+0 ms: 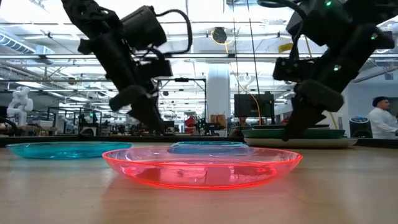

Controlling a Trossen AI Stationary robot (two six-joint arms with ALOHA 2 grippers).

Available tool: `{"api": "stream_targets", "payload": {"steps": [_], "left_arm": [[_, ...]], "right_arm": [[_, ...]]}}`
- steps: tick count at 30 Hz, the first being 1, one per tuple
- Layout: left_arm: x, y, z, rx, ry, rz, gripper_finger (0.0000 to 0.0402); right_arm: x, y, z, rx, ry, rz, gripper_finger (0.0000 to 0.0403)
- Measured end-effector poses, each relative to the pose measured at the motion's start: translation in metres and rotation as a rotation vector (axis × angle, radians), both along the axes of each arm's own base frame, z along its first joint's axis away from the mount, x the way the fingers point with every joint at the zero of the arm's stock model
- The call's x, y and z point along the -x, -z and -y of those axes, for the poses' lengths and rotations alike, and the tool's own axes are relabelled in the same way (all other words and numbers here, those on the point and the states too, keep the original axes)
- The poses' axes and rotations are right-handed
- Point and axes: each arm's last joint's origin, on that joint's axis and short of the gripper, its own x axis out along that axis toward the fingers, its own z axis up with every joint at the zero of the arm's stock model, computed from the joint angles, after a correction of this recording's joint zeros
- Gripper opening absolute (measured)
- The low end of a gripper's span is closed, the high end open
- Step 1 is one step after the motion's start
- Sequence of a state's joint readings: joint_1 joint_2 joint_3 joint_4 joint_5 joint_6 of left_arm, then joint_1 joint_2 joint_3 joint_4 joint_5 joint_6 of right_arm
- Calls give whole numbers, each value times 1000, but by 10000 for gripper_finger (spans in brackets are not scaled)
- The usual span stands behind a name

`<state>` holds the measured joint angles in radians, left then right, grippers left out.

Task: Stack plastic plates
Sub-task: Stack the right blue plate on the black plate

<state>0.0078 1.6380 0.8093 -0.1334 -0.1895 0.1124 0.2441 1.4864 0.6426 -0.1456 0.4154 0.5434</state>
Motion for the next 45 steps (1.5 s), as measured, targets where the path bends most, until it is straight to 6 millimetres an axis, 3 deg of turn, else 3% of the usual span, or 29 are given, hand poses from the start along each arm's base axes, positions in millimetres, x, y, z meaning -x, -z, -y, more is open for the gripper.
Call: {"api": "stream_targets", "payload": {"steps": [12,25,45], "left_arm": [[-8,28,1,33,-38,-37,81],[-11,28,0,47,-55,-5,81],[-16,25,0,55,-60,60,81]], "right_arm": [[-13,10,11,20,-38,14,0],[-29,30,20,46,-23,45,0],[-35,27,25,57,-48,111,0]]}}
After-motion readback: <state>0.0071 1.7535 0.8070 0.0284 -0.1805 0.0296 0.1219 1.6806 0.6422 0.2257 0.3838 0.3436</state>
